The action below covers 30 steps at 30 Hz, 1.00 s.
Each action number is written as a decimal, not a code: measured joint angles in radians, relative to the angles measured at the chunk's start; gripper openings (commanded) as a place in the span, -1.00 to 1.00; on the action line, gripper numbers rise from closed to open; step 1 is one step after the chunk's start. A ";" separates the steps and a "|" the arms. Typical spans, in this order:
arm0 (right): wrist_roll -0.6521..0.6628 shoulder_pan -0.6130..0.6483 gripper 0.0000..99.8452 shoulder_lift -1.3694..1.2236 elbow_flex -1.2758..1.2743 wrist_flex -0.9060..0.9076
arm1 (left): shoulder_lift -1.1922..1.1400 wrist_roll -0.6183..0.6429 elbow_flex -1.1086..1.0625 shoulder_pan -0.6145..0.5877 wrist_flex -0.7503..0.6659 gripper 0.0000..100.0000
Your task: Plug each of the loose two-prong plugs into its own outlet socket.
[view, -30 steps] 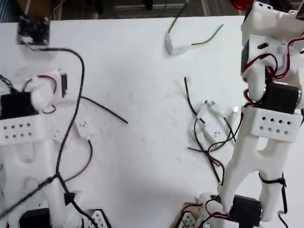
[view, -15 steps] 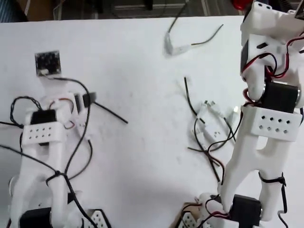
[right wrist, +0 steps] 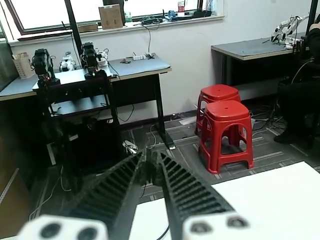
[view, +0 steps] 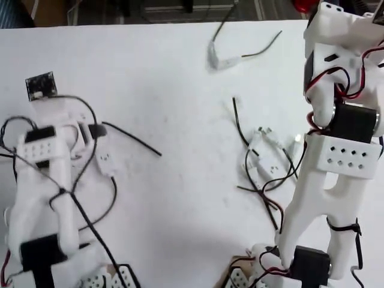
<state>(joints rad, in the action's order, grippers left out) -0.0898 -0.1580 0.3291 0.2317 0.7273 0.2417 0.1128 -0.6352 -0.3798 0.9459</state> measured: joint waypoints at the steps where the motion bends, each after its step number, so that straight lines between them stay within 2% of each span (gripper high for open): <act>1: 0.000 0.000 -0.96 0.000 0.000 0.000 | -0.025 0.020 0.055 0.005 0.066 -0.32; 3: 0.000 0.002 -0.96 0.000 0.000 0.000 | -0.071 0.061 0.146 0.015 0.180 -0.32; 5: 0.000 0.014 -0.96 0.000 0.000 0.000 | -0.115 0.084 0.189 0.023 0.233 -0.32; 12: 0.000 0.052 -0.96 0.000 0.000 0.000 | -0.278 0.095 0.210 0.023 0.244 -0.32; 19: 0.000 0.054 -0.96 0.000 0.000 0.000 | -0.405 0.032 0.287 -0.015 0.269 -0.32; 30: 0.000 0.054 -0.96 0.000 0.000 0.000 | -0.456 0.021 0.328 -0.086 0.290 -0.32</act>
<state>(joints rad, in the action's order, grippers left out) -0.0898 -0.1043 0.3291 0.2317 0.7273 -0.2140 0.1343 -0.3069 -0.4657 1.2359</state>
